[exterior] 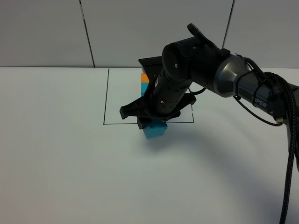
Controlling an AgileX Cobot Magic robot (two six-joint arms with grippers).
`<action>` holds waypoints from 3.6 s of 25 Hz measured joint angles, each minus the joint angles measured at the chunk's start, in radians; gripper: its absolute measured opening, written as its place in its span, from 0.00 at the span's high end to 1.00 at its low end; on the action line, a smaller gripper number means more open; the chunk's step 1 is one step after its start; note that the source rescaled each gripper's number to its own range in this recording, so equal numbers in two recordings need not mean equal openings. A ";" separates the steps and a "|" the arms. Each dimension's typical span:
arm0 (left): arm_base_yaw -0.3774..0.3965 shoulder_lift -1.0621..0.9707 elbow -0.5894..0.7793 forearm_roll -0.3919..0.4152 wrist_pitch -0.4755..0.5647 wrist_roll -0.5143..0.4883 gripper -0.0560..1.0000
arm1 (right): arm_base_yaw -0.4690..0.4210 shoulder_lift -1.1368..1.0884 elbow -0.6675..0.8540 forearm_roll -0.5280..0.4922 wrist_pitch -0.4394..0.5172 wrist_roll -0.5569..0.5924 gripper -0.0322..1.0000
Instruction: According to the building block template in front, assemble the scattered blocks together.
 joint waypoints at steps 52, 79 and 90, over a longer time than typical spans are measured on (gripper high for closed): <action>0.000 0.000 0.000 0.000 0.000 0.000 0.19 | 0.074 0.211 0.001 -0.172 -0.040 0.443 0.96; 0.000 0.000 0.000 0.000 0.000 0.000 0.19 | 0.074 0.184 -0.002 -0.123 -0.057 0.324 0.04; 0.000 0.000 0.000 0.000 0.000 0.000 0.19 | 0.068 0.012 -0.002 -0.181 -0.029 0.305 0.03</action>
